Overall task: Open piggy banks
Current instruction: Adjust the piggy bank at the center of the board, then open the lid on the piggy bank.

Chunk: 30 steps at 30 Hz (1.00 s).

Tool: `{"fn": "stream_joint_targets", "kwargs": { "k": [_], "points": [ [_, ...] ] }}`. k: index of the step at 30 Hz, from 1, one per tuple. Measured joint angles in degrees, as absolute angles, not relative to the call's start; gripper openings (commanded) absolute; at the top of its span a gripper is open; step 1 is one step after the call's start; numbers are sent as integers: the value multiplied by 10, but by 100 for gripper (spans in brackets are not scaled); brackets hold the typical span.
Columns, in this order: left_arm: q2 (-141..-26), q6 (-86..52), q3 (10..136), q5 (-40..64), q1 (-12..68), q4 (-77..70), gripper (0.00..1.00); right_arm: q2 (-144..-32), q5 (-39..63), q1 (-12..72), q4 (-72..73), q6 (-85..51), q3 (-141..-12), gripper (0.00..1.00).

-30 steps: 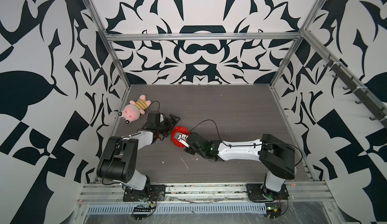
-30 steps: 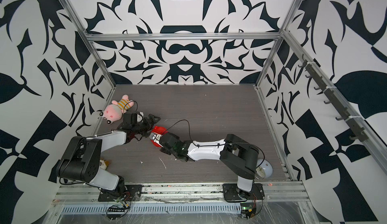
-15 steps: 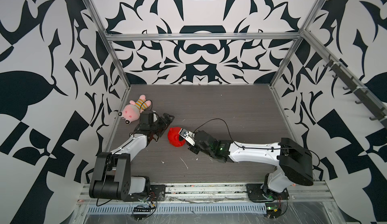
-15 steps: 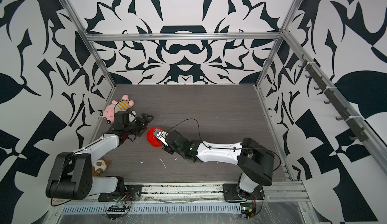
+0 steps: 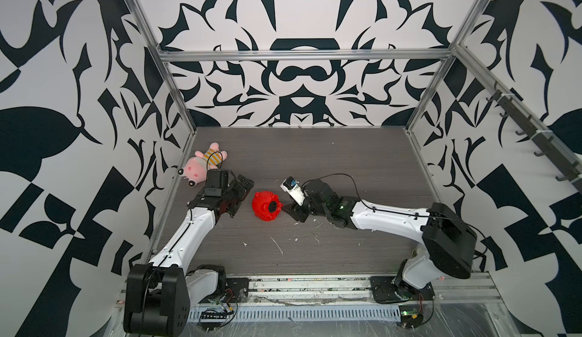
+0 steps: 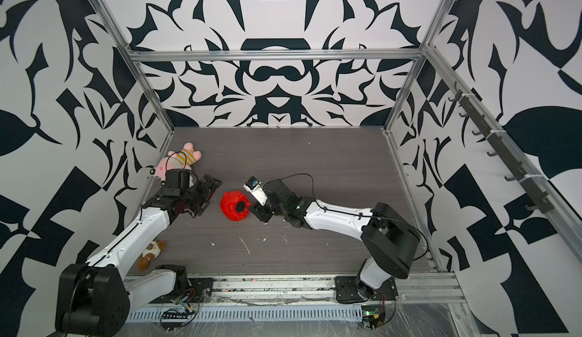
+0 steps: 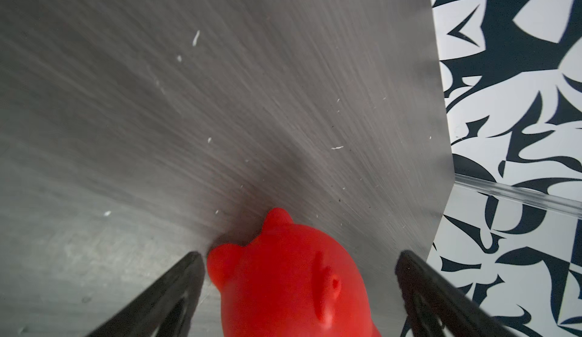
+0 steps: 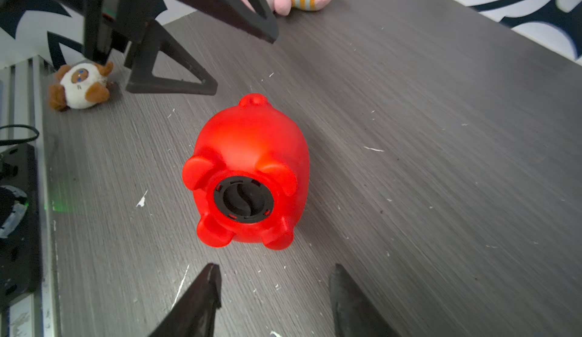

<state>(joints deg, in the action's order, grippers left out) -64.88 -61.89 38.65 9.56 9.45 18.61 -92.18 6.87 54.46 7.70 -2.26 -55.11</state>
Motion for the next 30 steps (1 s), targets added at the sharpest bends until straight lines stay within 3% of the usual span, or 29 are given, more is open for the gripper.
{"fn": "stream_joint_targets", "kwargs": {
  "k": [2, 5, 7, 15, 30],
  "points": [
    [-647, -658, 386, 83, 117, 201, 99, -938, 79, 545, 82, -17, -558, 49],
    [-650, -707, 386, 77, 139, 224, 99, -953, 93, 545, 96, -6, -557, 30],
    [-656, -730, 387, 74, 148, 230, 99, -961, 101, 545, 112, 5, -557, 25],
    [-683, -772, 389, 73, 157, 224, 99, -995, 93, 564, 176, 47, -557, 24],
    [-700, -797, 389, 77, 157, 184, 99, -1049, -35, 597, 258, 103, -557, 27]
  ]
}}
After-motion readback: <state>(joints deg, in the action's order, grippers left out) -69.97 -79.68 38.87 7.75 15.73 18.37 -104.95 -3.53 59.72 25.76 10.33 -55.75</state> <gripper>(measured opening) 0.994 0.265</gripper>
